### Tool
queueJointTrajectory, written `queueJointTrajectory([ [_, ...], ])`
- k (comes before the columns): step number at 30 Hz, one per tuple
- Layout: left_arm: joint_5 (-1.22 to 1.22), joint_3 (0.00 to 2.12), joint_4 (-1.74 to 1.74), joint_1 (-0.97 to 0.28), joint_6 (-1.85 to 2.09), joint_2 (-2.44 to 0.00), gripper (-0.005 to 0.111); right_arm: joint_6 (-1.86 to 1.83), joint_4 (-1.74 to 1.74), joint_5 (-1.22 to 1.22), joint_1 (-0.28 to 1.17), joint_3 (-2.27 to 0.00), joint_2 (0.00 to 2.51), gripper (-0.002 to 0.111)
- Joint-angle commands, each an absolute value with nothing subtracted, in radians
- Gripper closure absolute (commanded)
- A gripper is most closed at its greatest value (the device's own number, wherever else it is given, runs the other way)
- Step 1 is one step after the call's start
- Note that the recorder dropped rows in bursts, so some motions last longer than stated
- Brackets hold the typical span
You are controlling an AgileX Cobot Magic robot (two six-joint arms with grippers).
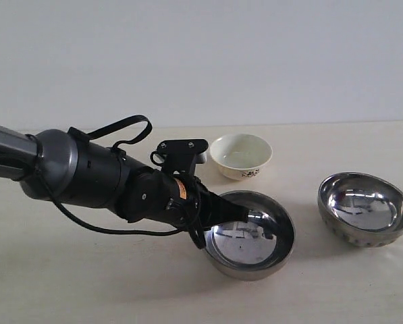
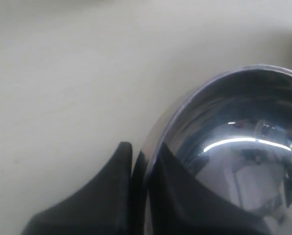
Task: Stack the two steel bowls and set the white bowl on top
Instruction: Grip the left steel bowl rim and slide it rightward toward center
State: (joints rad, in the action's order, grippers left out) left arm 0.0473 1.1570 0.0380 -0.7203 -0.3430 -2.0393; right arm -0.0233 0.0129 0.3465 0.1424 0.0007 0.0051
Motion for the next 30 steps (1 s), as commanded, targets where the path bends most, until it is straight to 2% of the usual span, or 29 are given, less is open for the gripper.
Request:
queueJointTrajectory([
  [1, 0.013, 1.175, 0.044, -0.714, -0.367, -2.044, 0.103, -0.025, 0.013, 0.342, 0.139, 0.000, 0.000, 0.108],
  [22, 0.086, 1.201, 0.044, -0.703, -0.367, -2.068, 0.102, -0.025, 0.013, 0.342, 0.139, 0.000, 0.000, 0.108],
  [28, 0.104, 1.201, 0.044, -0.703, -0.367, -2.068, 0.071, -0.025, 0.013, 0.342, 0.139, 0.000, 0.000, 0.108],
  [30, 0.104, 1.202, 0.044, -0.703, -0.367, -2.068, 0.065, -0.025, 0.013, 0.342, 0.139, 0.000, 0.000, 0.108],
])
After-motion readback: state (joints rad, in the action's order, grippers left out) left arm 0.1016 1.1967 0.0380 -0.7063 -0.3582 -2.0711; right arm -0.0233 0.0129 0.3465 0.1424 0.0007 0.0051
